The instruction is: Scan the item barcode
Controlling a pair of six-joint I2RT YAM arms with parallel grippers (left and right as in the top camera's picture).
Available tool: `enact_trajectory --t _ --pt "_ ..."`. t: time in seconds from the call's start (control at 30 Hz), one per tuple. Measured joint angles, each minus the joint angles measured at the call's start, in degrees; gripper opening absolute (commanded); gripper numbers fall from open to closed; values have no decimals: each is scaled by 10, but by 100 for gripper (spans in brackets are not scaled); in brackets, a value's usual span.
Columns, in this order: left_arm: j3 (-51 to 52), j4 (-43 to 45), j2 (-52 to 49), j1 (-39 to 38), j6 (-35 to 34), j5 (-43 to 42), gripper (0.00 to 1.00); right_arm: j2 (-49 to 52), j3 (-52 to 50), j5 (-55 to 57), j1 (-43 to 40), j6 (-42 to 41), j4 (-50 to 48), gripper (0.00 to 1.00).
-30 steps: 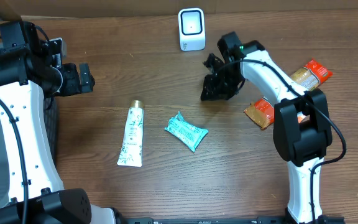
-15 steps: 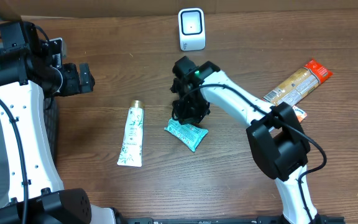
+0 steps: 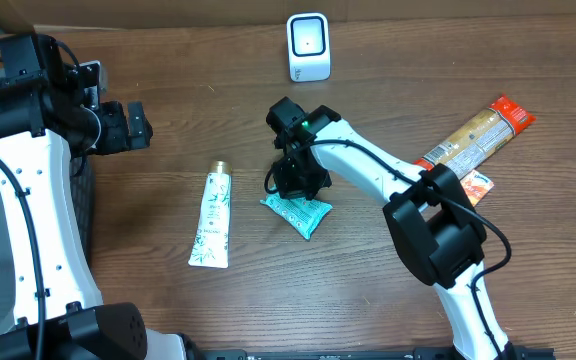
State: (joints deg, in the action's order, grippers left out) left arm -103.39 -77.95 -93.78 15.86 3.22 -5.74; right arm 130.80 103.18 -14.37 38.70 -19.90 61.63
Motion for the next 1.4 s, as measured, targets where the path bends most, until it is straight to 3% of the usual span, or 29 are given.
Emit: enact_trajectory --t 0.03,0.2,0.3,0.37,0.4,0.47,0.77,1.03,1.4 --pt "0 0 0 0 0 0 100 0 0 -3 -1 -1 1 5" --pt "0 0 0 0 0 0 100 4 4 -38 -9 -3 -4 36" --pt "0 0 0 0 0 0 100 5 7 -61 -11 20 -9 43" --pt "0 0 0 0 0 0 100 6 10 -67 -12 41 -7 42" --pt "0 0 0 0 0 0 100 7 12 -68 -12 51 -5 32" --pt "0 0 0 0 0 0 100 9 16 -61 -12 70 -2 25" --pt "0 0 0 0 0 0 100 40 101 3 -12 85 60 5" --pt "0 0 0 0 0 0 100 44 134 80 -10 -71 77 5" --pt "0 0 0 0 0 0 100 45 128 116 -5 -158 62 4"
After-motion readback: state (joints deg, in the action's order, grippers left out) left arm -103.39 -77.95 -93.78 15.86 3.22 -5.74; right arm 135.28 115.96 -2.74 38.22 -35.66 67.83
